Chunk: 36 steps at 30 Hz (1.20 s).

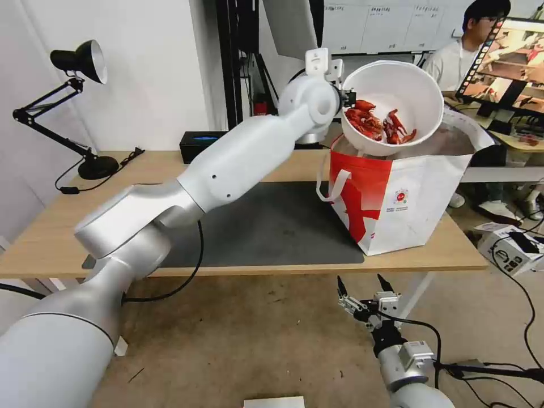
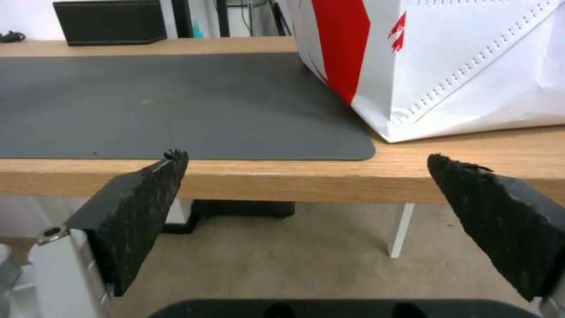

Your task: Pick up the trash from the table and place it into the takeout bag.

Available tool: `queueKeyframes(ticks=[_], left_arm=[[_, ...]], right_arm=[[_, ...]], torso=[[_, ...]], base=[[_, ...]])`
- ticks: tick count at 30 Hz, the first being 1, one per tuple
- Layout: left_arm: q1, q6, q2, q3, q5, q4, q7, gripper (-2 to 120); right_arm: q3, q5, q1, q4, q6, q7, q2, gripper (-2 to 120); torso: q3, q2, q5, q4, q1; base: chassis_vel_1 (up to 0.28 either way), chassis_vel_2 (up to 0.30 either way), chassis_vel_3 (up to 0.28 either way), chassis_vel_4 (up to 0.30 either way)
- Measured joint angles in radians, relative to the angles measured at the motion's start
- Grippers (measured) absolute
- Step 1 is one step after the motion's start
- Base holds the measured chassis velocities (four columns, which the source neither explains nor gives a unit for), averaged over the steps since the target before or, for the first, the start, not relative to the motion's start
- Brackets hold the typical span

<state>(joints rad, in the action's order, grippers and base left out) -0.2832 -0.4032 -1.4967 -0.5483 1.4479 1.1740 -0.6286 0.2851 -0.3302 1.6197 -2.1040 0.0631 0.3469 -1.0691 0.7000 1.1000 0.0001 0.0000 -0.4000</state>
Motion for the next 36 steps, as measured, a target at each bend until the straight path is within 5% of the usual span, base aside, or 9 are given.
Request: queueKeyframes(ticks=[19,36], left_arm=[[0.016,0.004,0.068,-0.057,-0.005,0.053,0.067,0],[0.009,-0.193,0.078,-0.05,0.151,0.103,0.07,3]], right_arm=[[0.0,0.0,0.0,0.0,0.0,0.0,0.0,100],[0.0,0.0,0.0,0.0,0.0,0.0,0.0,100]], torso=[[0.0,0.0,-0.0002,0.0003,0.0],[0.0,0.0,-0.0001,0.0,0.0]], base=[[0.0,0.0,0.0,0.0],[0.0,0.0,0.0,0.0]])
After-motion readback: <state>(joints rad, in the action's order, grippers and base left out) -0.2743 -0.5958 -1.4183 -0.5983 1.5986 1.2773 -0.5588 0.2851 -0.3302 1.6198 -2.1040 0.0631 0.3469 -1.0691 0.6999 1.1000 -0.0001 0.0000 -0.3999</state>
